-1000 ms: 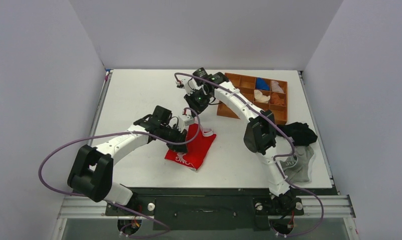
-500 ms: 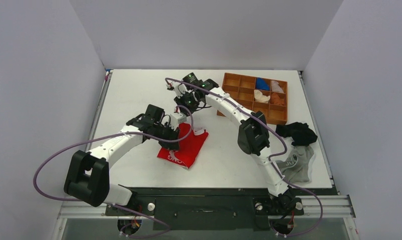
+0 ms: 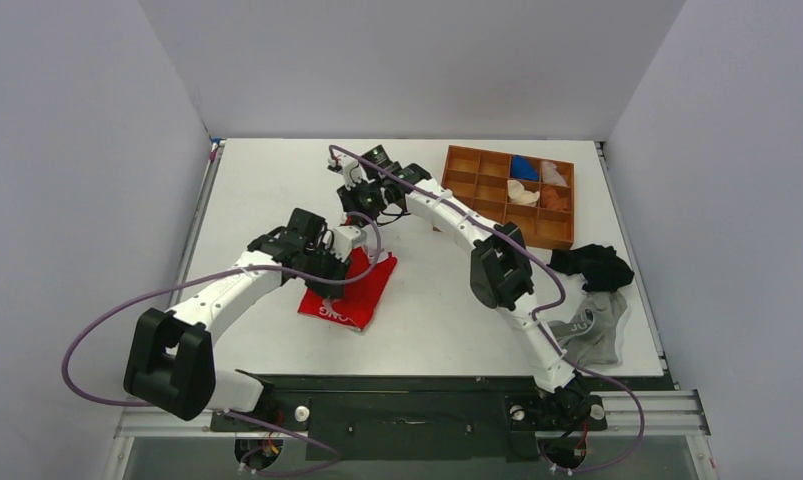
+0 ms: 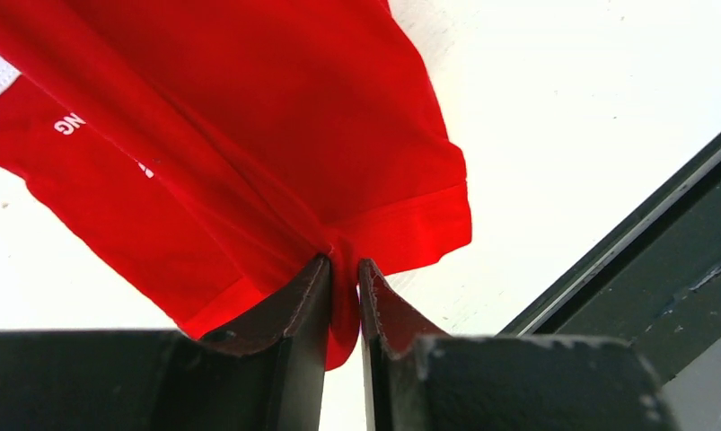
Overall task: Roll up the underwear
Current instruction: Fold the underwear at the center of the board.
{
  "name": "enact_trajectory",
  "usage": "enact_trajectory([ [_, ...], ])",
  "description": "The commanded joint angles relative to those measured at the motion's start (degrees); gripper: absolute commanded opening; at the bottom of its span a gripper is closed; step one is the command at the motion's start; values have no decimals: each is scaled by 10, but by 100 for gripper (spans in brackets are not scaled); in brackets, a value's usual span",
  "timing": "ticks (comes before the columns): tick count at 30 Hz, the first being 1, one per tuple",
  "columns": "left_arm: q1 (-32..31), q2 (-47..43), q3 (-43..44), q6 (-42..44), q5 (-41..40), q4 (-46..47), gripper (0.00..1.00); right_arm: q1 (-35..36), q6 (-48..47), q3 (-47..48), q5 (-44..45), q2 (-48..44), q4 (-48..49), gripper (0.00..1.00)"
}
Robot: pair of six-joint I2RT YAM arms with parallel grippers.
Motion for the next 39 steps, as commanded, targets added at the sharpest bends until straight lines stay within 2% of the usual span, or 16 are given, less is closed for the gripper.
enact_trajectory([
  [1,2,-34,23,11,-47,-33,16,7,49,4,-41,-10,82,8],
  [2,2,-35,23,10,-71,-34,16,7,56,4,-42,-9,85,11],
  [4,3,-41,20,7,-113,-33,17,7,62,0,-37,-7,86,22],
  [5,2,-45,19,8,-136,-33,17,7,60,-3,-35,-10,86,31],
  [7,3,-48,13,11,-165,-33,20,5,54,-27,-27,-23,86,43],
  [9,2,-49,4,15,-193,-33,24,2,43,-53,-20,-44,86,50],
  [11,3,-50,-7,18,-218,-31,29,-8,29,-84,-13,-73,86,53],
  [16,3,-49,-21,25,-256,-34,39,-37,-19,-169,10,-152,76,55],
  [21,4,-56,-26,35,-225,-67,55,-53,-77,-247,14,-195,52,56],
  [27,9,-64,-10,40,-210,-69,65,-56,-114,-290,8,-223,32,56],
  [32,39,-44,28,35,-147,-65,77,-46,-119,-313,8,-222,30,56],
  [39,147,31,109,19,-9,-104,91,-38,-124,-317,10,-209,29,56],
])
